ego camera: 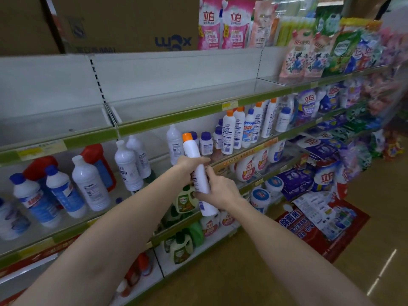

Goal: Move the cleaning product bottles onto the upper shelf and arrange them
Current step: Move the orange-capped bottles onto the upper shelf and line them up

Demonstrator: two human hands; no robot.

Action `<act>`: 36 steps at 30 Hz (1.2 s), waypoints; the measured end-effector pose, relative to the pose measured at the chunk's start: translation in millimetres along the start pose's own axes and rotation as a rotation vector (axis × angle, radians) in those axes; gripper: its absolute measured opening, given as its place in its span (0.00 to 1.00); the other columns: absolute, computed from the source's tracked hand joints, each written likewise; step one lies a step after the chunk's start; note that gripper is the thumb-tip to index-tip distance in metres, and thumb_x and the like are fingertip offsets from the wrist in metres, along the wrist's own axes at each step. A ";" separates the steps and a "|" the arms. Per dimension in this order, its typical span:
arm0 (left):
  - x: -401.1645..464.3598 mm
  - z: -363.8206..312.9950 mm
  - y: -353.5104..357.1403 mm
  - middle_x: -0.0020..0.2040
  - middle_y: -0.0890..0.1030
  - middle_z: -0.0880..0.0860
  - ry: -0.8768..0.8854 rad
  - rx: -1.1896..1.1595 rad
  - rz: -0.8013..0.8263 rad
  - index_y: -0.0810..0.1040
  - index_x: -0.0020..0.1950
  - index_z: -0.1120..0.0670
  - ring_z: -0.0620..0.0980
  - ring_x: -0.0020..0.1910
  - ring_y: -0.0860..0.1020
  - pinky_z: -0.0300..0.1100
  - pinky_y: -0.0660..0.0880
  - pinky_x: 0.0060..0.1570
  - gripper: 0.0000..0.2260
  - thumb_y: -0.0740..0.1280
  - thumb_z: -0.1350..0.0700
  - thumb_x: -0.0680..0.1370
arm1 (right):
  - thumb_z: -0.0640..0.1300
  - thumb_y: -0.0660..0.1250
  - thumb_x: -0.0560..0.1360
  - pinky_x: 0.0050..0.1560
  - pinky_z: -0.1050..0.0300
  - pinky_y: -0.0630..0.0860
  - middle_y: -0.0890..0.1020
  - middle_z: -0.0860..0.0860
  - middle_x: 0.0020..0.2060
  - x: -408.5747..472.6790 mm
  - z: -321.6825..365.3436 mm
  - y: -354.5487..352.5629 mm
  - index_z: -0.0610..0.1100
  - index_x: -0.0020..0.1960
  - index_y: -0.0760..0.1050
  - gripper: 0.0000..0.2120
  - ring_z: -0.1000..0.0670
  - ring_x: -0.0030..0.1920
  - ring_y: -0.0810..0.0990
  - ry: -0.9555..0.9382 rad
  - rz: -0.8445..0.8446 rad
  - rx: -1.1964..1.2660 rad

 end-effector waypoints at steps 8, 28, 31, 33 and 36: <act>-18.4 -13.6 6.2 0.48 0.85 0.59 0.116 -0.224 0.028 0.74 0.53 0.56 0.58 0.45 0.85 0.59 0.83 0.48 0.21 0.81 0.58 0.67 | 0.63 0.79 0.65 0.61 0.44 0.79 0.78 0.53 0.61 3.5 -30.7 -17.7 0.50 0.67 0.67 0.38 0.51 0.59 0.79 0.170 0.032 0.580; -61.0 -58.8 -32.1 0.50 0.86 0.55 0.352 -0.212 -0.061 0.77 0.54 0.53 0.55 0.48 0.85 0.52 0.82 0.48 0.13 0.75 0.48 0.75 | 0.62 0.78 0.67 0.55 0.44 0.81 0.82 0.56 0.55 21.9 15.9 -46.0 0.55 0.61 0.72 0.28 0.53 0.53 0.81 0.009 -0.045 0.653; -70.7 -62.1 -66.2 0.52 0.86 0.56 0.403 -0.150 -0.086 0.79 0.55 0.55 0.55 0.48 0.85 0.52 0.82 0.51 0.15 0.76 0.50 0.74 | 0.63 0.78 0.65 0.56 0.43 0.80 0.83 0.56 0.54 25.8 43.0 -37.6 0.55 0.61 0.73 0.30 0.52 0.55 0.82 -0.045 -0.036 0.688; -78.6 -68.5 -94.6 0.49 0.87 0.55 0.467 -0.041 -0.139 0.81 0.54 0.57 0.53 0.46 0.86 0.49 0.83 0.47 0.16 0.78 0.51 0.72 | 0.59 0.80 0.66 0.55 0.45 0.80 0.83 0.56 0.54 26.8 67.8 -32.1 0.53 0.61 0.74 0.28 0.52 0.54 0.82 -0.059 -0.031 0.716; -92.0 -81.1 -139.9 0.45 0.87 0.53 0.546 0.041 -0.219 0.82 0.53 0.59 0.49 0.42 0.86 0.44 0.82 0.41 0.18 0.80 0.53 0.69 | 0.57 0.81 0.67 0.53 0.50 0.80 0.84 0.56 0.51 34.7 112.6 -25.7 0.51 0.60 0.75 0.26 0.54 0.52 0.82 -0.094 -0.029 0.785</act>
Point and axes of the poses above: each hand's wrist, its own x-axis towards the middle knuckle, its own y-axis out of the palm, z = x × y, the point moved 2 cm from there along x, towards the middle knuckle
